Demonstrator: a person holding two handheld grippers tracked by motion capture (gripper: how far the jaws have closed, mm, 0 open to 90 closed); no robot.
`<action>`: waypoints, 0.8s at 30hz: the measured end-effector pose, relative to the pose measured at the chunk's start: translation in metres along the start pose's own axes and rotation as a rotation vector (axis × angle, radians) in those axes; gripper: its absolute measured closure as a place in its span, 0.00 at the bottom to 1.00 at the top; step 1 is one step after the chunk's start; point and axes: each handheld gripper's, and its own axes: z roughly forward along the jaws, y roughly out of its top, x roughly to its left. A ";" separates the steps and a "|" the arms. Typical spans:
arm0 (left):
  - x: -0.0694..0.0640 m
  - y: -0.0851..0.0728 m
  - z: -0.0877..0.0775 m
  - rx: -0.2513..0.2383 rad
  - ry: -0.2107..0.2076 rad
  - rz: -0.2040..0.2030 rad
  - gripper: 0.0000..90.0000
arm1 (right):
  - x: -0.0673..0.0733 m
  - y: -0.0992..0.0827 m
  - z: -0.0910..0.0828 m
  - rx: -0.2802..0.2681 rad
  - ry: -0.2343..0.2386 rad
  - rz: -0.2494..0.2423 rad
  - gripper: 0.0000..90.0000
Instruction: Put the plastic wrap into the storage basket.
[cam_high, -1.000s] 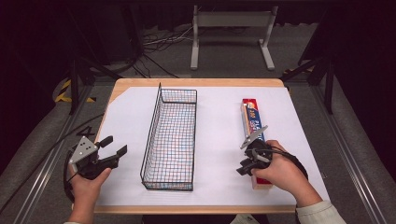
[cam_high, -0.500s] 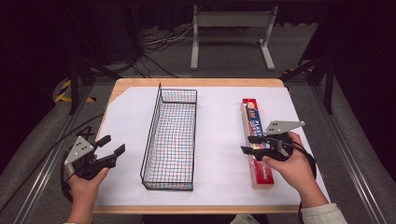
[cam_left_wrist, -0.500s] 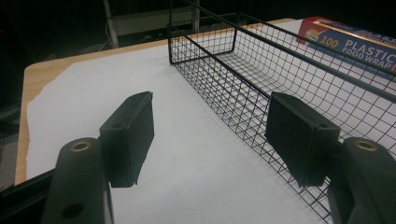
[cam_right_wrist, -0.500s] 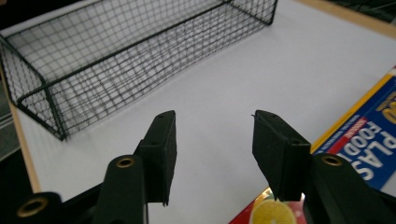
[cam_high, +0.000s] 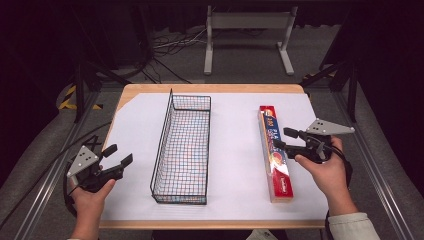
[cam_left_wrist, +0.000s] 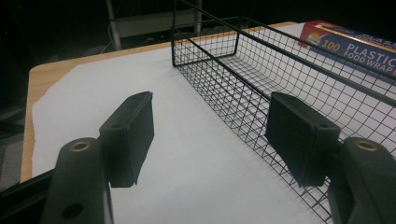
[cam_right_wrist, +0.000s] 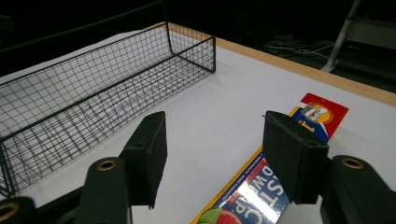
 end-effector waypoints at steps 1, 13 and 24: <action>0.000 0.000 0.000 -0.003 0.000 -0.002 0.36 | -0.002 0.001 0.000 -0.002 -0.008 0.009 0.45; 0.000 0.000 -0.001 0.001 0.007 0.004 0.36 | -0.012 0.014 0.014 0.085 -0.110 0.044 0.35; 0.001 -0.003 -0.006 0.006 0.019 0.003 0.36 | -0.022 0.020 0.036 0.155 -0.154 0.065 0.29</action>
